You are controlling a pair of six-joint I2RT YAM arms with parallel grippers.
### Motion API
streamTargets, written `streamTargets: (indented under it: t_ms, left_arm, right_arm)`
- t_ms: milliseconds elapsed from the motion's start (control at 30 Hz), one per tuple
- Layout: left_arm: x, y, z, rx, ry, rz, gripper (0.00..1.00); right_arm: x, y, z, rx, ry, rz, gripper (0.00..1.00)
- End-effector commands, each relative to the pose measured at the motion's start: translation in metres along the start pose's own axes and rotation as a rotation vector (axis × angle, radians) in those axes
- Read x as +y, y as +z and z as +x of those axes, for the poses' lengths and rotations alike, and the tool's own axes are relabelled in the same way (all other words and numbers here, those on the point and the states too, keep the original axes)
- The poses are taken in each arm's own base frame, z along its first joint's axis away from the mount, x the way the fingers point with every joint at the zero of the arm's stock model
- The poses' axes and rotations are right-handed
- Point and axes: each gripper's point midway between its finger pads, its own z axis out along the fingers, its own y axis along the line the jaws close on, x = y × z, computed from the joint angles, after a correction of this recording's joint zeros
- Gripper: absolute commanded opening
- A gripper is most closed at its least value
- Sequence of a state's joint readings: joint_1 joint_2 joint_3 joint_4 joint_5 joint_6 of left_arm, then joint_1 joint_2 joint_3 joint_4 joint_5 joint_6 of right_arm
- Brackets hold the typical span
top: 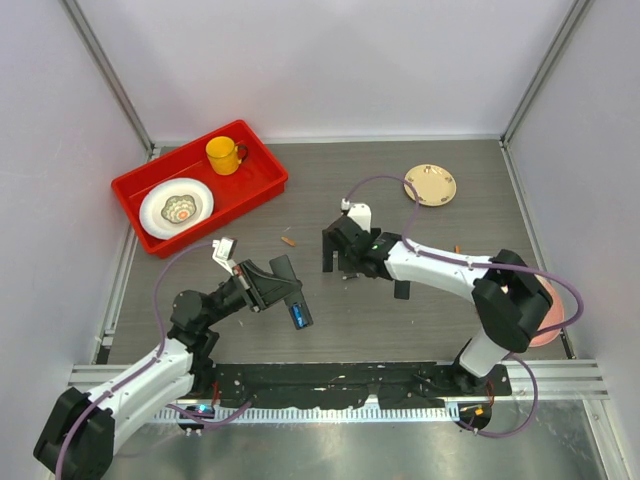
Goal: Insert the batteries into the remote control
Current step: Adjust the battery at the center of the board.
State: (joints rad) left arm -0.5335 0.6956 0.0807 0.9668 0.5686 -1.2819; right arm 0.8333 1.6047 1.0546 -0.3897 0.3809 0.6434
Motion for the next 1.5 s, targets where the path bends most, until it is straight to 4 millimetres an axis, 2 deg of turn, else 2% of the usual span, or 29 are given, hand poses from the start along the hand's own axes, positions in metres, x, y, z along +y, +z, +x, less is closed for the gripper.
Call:
streamTargets:
  t_ms: [0, 133, 433, 667, 933, 1267, 1467]
  left_arm:
    - [-0.006, 0.005, -0.007, -0.014, 0.019, 0.016, 0.01]
    - [-0.004, 0.004, -0.005, -0.009, 0.015, 0.011, 0.00]
    - [-0.001, 0.005, -0.005, -0.004, 0.016, -0.001, 0.00]
    - [0.000, 0.004, -0.004, -0.002, 0.015, -0.006, 0.00]
    - [0.001, 0.004, -0.003, -0.001, 0.015, -0.007, 0.00]
    - [0.001, 0.003, -0.003, -0.004, 0.019, -0.008, 0.00]
    - [-0.001, 0.003, -0.004, -0.005, 0.021, -0.002, 0.00]
  right_arm:
    - [-0.007, 0.004, 0.007, -0.010, 0.043, 0.079, 0.98]
    - [-0.017, 0.015, 0.029, 0.036, 0.003, 0.110, 0.95]
    - [-0.014, 0.030, 0.046, 0.083, -0.036, 0.097, 0.83]
    - [-0.016, 0.035, 0.046, 0.087, -0.097, 0.105, 0.78]
    - [-0.015, 0.042, 0.056, 0.129, -0.128, 0.105, 0.70]
    - [-0.017, 0.040, 0.064, 0.152, -0.117, 0.095, 0.65]
    - [-0.020, 0.037, 0.071, 0.166, -0.117, 0.089, 0.57]
